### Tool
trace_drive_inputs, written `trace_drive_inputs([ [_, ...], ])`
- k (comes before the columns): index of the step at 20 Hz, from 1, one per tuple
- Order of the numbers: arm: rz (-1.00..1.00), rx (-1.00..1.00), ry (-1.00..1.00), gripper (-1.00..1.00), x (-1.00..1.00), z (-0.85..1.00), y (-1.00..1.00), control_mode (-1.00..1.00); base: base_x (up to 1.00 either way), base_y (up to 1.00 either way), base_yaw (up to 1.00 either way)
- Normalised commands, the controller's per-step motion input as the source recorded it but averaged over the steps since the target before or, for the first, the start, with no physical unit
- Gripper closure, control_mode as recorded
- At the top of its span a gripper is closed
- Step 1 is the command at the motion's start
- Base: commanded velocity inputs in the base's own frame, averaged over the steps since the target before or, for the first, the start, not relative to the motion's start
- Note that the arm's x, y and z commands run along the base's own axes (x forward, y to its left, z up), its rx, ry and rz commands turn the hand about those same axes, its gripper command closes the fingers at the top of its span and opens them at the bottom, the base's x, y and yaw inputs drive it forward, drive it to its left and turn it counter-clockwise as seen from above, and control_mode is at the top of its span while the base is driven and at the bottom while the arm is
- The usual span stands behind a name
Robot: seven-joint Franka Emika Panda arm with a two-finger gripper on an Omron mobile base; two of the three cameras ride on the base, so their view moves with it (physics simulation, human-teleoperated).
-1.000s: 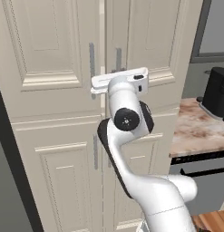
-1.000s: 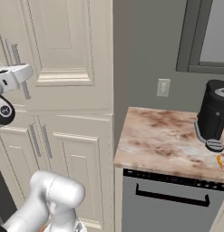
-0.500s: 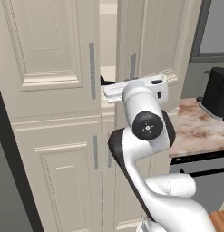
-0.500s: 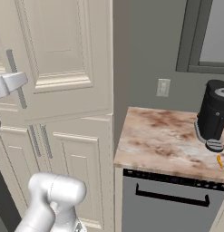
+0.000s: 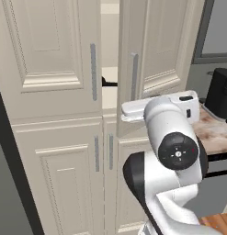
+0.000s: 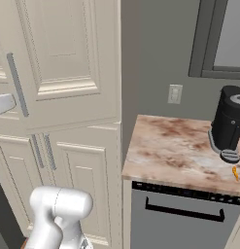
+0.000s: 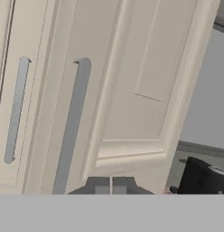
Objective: Retrieve the pan from the cabinet, then place the raw meat into the pan to avoid contamination.
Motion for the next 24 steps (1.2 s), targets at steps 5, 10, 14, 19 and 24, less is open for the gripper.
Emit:
trace_drive_inputs([
  [5, -0.07, 0.00, 0.07, 1.00, -0.83, -0.08, -0.28, -1.00, 0.00, 0.00, 0.00],
  [10, -0.04, 0.00, 0.08, 1.00, -0.62, -0.02, -0.09, -1.00, 0.00, 0.00, 0.00],
  [14, 0.00, -0.02, 0.11, 1.00, -0.29, 0.00, 0.22, -1.00, 0.00, 0.00, 0.00],
  [19, 0.00, -0.09, 0.15, 1.00, -0.08, 0.00, 0.34, -1.00, 0.00, 0.00, 0.00],
  [24, 0.03, -0.14, 0.15, 1.00, -0.03, 0.00, 0.32, -1.00, 0.00, 0.00, 0.00],
])
